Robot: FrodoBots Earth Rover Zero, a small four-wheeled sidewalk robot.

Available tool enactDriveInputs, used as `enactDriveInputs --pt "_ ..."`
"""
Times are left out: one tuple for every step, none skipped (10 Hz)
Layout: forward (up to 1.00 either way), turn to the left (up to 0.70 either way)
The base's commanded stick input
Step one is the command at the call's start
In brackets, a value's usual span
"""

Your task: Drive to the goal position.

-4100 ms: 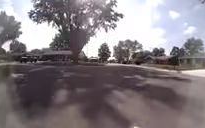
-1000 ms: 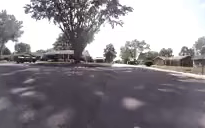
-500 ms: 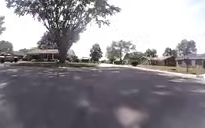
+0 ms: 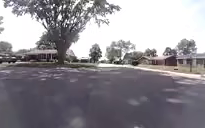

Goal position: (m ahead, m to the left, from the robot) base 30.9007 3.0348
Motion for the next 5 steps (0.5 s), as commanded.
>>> enactDriveInputs --pt "1.0 0.0" --pt "1.0 0.0" --pt "1.0 0.0" --pt "1.0 0.0" --pt "1.0 0.0"
